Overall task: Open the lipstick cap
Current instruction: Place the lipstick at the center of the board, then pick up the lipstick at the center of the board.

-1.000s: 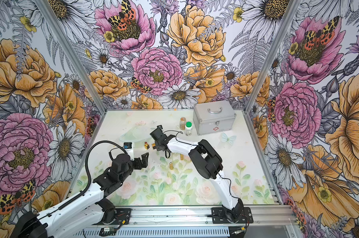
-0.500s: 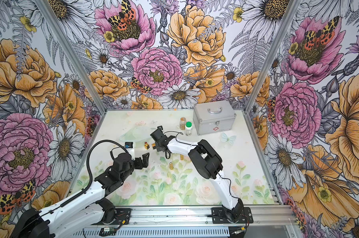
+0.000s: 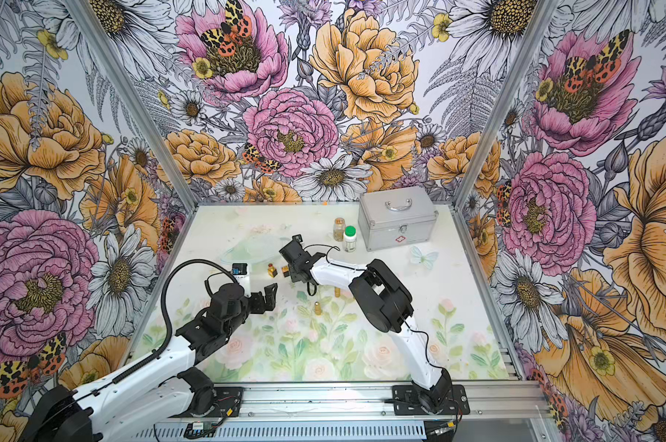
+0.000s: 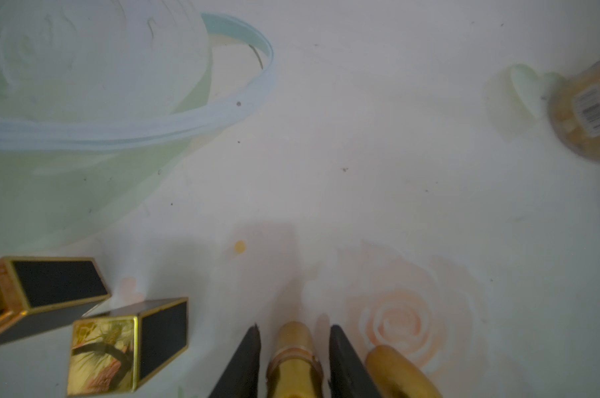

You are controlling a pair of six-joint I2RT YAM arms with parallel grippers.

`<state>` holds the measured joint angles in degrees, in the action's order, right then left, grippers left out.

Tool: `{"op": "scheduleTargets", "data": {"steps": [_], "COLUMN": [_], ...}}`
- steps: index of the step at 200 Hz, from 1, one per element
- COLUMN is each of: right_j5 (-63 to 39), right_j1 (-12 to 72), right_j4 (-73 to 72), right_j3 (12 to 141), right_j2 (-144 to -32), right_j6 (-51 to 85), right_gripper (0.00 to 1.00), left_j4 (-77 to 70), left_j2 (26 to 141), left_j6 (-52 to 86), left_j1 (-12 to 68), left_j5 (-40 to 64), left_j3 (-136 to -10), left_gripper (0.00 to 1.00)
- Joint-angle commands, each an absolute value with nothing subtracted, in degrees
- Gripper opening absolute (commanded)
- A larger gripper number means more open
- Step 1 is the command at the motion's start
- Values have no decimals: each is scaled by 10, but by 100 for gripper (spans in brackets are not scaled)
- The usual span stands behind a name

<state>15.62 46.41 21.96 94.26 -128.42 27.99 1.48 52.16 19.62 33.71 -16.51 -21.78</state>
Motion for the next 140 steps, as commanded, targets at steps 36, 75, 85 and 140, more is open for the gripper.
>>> {"op": "scheduleTargets", "data": {"steps": [36, 75, 85, 140], "right_j5": [133, 134, 136, 131], "right_j1": [457, 431, 425, 379], "right_j4": [237, 307, 327, 440], "right_j3": [948, 955, 953, 942], "right_j2": [-1198, -1143, -1128, -1086], "right_j6": [276, 271, 270, 294], "right_gripper": [45, 49, 50, 54], "left_j4": [8, 9, 9, 0], "left_j2": [525, 553, 563, 651], "left_j6": [190, 170, 164, 126], "left_j1": [332, 341, 348, 403], "left_j5": [-143, -131, -132, -143], "left_j3": [-253, -281, -291, -346], "left_gripper": [99, 99, 99, 99]}}
